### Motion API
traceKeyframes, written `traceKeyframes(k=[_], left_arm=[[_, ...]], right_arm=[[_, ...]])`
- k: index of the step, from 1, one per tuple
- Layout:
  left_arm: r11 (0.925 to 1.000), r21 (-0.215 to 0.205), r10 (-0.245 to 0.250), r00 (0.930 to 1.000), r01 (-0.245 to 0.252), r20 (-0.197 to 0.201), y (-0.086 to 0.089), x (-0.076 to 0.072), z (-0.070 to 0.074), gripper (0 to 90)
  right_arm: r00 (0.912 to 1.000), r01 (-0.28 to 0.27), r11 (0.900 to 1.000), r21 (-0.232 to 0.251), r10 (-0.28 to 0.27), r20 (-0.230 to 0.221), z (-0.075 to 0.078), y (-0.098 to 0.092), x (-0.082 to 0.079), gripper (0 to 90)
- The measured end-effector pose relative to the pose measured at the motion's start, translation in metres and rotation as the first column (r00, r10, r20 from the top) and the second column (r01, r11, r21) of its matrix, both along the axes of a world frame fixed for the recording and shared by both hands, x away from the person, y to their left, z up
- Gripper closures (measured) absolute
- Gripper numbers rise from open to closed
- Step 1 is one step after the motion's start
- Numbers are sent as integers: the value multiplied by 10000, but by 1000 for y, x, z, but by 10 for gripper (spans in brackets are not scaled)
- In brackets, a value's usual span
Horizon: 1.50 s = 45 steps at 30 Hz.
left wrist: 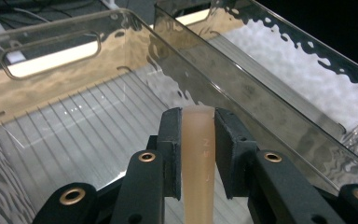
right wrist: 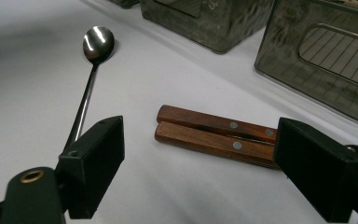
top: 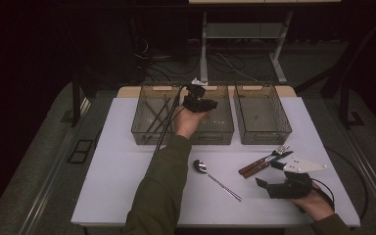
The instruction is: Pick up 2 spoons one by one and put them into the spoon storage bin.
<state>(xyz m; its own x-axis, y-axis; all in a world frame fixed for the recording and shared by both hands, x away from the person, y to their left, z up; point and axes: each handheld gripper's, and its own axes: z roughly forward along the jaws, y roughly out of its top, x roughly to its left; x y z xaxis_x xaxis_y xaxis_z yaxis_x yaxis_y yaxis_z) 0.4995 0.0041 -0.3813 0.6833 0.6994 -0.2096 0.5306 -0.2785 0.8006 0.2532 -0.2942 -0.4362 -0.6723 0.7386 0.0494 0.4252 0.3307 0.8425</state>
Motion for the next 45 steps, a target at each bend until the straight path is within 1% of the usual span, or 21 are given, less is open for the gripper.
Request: traceKeyframes(k=[1,2,3,4,5,6,10,14,15,19,21,22,23,26,28,30,34,37,42,43,45], left_arm=[[9999,37,122,9999,-122,-109,-1,0,0,717],[9999,87,80,9999,-79,-142,-1,0,0,710],[9999,116,-49,9999,50,-104,-1,1,0,704],[10000,4,57,10000,-57,-81,-2,1,0,692],[9999,-22,117,9999,-117,-5,-2,0,0,662],[9999,-28,101,9999,-101,-13,-2,0,0,659],[9999,-64,-79,10000,79,5,-3,0,0,616],[9993,190,-311,9995,309,81,-2,-2,2,568],[9994,160,-311,9995,309,91,-2,-3,2,559],[9962,270,-834,9963,829,188,0,-8,8,496],[9941,462,-996,9942,977,406,1,-14,12,466],[9901,738,-1235,9911,1197,497,5,-16,15,463],[9942,383,-1026,9938,1009,425,4,-20,16,456],[9939,153,-1102,9927,1096,490,10,-30,22,426],[9907,272,-1350,9886,1334,671,15,-36,25,403],[9888,469,-1454,9858,1418,836,20,-44,28,377],[9881,358,-1525,9828,1495,1043,32,-63,33,355],[9865,606,-1584,9803,1521,1184,41,-79,33,328],[9881,712,-1451,9803,1365,1344,59,-106,27,280],[9900,667,-1320,9823,1240,1331,62,-111,25,262],[9900,720,-1299,9830,1213,1299,71,-121,20,236]], right_arm=[[10000,6,10000,14,-6,-7,0,0,0,155],[10000,6,10000,1,-6,-6,0,0,0,155],[10000,5,10000,3,-5,-11,0,0,0,155],[10000,0,10000,6,0,0,0,0,0,155],[10000,-14,10000,1,14,10,0,0,0,155],[10000,-23,10000,7,23,5,0,0,0,155],[10000,-30,10000,-15,30,-25,0,1,0,155],[10000,-23,10000,-11,23,-20,0,1,0,155],[10000,-21,10000,-12,21,-19,0,0,0,155],[10000,-31,10000,-54,30,-29,0,0,0,155],[10000,-27,10000,-51,27,-95,0,0,0,155],[9999,-44,10000,-66,43,-114,0,0,0,155],[9999,-82,10000,-34,81,-127,-1,0,0,155],[9997,-57,10000,22,58,-232,-1,0,1,155],[9993,-43,10000,-2,43,-375,-1,0,2,155],[9985,-58,9999,130,65,-537,0,-1,3,154],[9971,-159,9996,239,177,-744,2,-2,5,155],[9957,-220,9996,200,237,-891,3,-1,5,155],[9946,-367,9993,-33,362,-969,3,2,5,154],[9941,-421,9991,-51,413,-1001,3,2,5,155],[9933,-452,9990,-8,449,-1068,4,3,5,155]])
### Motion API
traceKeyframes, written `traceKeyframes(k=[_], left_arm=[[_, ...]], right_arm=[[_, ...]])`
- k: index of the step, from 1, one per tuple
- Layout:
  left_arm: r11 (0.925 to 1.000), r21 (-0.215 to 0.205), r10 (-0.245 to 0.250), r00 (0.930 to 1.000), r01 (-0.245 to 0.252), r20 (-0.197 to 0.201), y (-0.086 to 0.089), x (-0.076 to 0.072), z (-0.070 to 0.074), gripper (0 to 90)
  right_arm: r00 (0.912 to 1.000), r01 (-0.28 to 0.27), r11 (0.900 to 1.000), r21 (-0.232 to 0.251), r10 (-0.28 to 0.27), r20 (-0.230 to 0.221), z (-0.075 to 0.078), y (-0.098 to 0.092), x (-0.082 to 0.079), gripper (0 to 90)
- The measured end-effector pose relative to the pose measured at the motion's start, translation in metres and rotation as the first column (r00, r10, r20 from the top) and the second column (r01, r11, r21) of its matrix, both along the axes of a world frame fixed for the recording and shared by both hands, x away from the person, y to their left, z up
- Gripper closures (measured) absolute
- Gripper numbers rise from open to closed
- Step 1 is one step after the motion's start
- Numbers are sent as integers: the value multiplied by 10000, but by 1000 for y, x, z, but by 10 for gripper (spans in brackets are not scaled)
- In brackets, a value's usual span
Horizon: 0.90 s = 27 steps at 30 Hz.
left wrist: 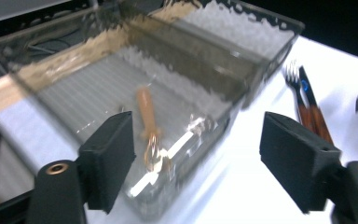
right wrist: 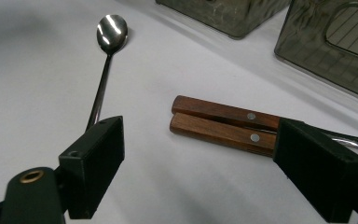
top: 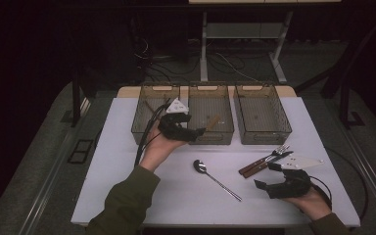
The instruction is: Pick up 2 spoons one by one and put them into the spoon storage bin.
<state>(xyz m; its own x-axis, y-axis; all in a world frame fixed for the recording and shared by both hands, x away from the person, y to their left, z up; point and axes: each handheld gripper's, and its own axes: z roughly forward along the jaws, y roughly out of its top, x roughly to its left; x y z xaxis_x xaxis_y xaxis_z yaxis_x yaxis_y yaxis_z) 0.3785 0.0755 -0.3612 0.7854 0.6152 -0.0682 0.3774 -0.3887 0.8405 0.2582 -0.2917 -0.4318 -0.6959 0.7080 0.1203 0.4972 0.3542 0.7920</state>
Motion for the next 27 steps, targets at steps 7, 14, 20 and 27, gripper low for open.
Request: traceKeyframes(k=[7,14,20,27], left_arm=[[9993,-38,377,9991,-378,-203,28,-30,-19,167],[9981,-187,582,9983,-582,-27,53,-55,-35,105],[9979,-300,566,9982,-572,-197,70,-74,-49,30],[9987,-334,371,9982,-387,-479,86,-91,-66,0]], right_arm=[[9998,-165,9998,93,166,-82,1,2,0,154],[9997,-126,9999,75,127,-195,2,3,0,154],[9993,-231,9997,86,234,-278,1,5,2,137],[9996,-116,9999,113,119,-260,5,13,10,139]])
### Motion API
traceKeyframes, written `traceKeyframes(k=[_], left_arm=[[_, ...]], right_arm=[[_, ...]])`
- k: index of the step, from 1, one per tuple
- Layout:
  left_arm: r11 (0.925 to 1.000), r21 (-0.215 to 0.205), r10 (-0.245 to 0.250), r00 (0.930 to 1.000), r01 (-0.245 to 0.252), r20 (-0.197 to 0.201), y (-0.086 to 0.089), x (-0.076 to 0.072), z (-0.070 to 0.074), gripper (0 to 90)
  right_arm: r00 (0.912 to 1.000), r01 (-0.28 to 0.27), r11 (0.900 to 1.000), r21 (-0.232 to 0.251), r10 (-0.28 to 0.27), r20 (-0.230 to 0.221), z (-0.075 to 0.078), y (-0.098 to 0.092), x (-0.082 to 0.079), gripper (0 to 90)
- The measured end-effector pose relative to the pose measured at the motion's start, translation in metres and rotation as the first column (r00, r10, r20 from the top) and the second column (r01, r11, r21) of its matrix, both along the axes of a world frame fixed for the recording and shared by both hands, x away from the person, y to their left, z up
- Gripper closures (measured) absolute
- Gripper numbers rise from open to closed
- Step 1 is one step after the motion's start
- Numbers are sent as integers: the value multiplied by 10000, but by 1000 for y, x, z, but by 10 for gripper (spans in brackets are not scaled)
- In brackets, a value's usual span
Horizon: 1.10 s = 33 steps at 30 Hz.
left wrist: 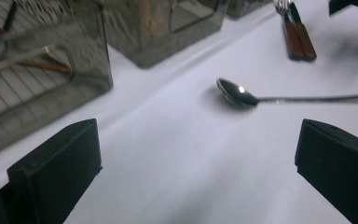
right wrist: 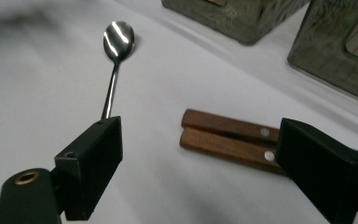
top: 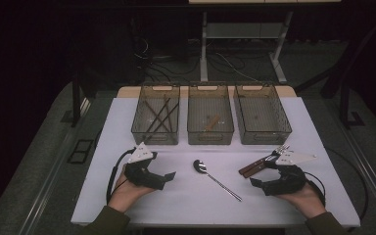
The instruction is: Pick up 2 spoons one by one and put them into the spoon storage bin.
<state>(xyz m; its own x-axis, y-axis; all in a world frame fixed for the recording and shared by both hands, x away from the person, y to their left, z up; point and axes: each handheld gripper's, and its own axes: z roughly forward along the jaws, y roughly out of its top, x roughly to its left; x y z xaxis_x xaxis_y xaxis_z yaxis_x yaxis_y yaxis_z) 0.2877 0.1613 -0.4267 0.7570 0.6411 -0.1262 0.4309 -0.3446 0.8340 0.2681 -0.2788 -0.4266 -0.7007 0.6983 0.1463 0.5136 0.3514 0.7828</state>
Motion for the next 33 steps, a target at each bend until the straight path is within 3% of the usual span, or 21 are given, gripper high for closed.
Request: traceKeyframes(k=[3,7,14,33], left_arm=[[9997,243,96,9998,-92,-163,2,-3,-8,0],[9999,76,124,9989,-121,-453,0,0,-12,2],[9994,348,10,9996,0,-279,-3,-2,-12,4],[9980,561,-265,9995,273,-142,-7,-4,-11,32]], right_arm=[[10000,-29,9999,156,29,21,2,6,6,146],[9997,-201,9994,265,197,172,5,16,13,169],[9975,-615,9975,352,602,369,10,38,23,222],[9892,-1441,9883,503,1452,-203,8,98,59,341]])
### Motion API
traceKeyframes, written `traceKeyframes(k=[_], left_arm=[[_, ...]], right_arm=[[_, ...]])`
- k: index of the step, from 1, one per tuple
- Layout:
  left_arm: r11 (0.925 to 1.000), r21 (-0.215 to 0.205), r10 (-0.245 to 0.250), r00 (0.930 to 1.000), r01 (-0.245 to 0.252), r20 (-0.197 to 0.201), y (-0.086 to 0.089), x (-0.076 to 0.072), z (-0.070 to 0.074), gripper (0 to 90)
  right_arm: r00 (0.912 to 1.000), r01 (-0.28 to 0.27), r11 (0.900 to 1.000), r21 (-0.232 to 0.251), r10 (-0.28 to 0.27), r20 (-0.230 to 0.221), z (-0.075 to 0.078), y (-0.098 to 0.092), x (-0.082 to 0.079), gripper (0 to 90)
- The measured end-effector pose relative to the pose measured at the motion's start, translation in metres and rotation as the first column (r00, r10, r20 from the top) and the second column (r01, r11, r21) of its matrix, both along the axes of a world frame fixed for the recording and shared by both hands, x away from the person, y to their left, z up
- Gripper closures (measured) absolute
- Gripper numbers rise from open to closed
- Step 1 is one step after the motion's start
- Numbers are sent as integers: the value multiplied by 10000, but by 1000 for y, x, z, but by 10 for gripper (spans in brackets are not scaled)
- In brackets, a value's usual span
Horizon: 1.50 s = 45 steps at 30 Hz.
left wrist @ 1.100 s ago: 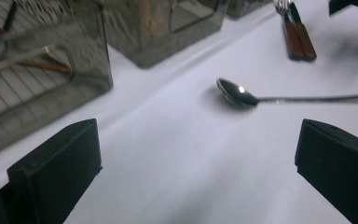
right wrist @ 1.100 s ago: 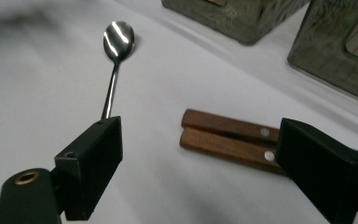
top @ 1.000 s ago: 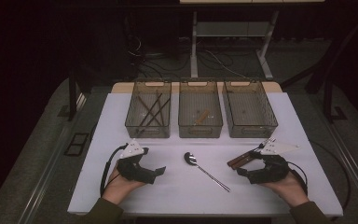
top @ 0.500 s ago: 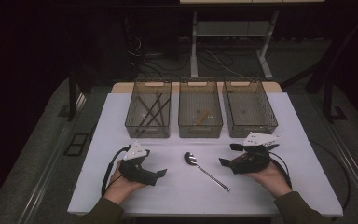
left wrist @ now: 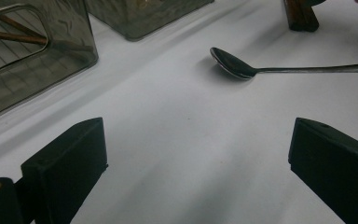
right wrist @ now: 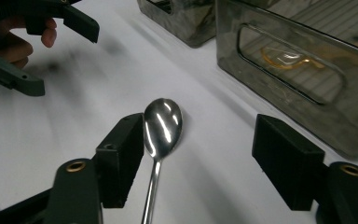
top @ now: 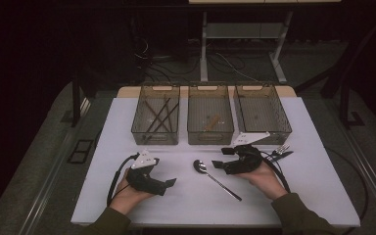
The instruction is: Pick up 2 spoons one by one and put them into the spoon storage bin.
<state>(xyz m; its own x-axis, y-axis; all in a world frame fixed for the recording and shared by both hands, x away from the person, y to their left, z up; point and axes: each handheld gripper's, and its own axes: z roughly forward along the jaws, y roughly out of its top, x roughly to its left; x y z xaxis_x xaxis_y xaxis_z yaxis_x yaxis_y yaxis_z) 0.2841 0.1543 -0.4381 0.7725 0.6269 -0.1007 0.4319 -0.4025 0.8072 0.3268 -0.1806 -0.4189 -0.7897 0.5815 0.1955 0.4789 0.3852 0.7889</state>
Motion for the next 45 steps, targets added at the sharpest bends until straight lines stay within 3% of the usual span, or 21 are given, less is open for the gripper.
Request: traceKeyframes(k=[12,27,37,45], left_arm=[[10000,-52,-67,10000,67,29,-1,-1,0,33],[9999,-23,-101,9999,101,40,-1,-1,0,33],[9999,-55,-107,9999,107,44,-1,-1,0,35],[9999,-23,-104,9999,104,50,-1,-1,0,36]], right_arm=[[9971,-683,9969,-394,669,-370,-11,35,16,415],[9924,-1154,9847,-1302,1086,-577,-26,51,17,470],[9902,-1391,9761,-1673,1342,-398,-31,57,14,503],[9869,-1571,9648,-2110,1614,34,-30,61,8,545]])
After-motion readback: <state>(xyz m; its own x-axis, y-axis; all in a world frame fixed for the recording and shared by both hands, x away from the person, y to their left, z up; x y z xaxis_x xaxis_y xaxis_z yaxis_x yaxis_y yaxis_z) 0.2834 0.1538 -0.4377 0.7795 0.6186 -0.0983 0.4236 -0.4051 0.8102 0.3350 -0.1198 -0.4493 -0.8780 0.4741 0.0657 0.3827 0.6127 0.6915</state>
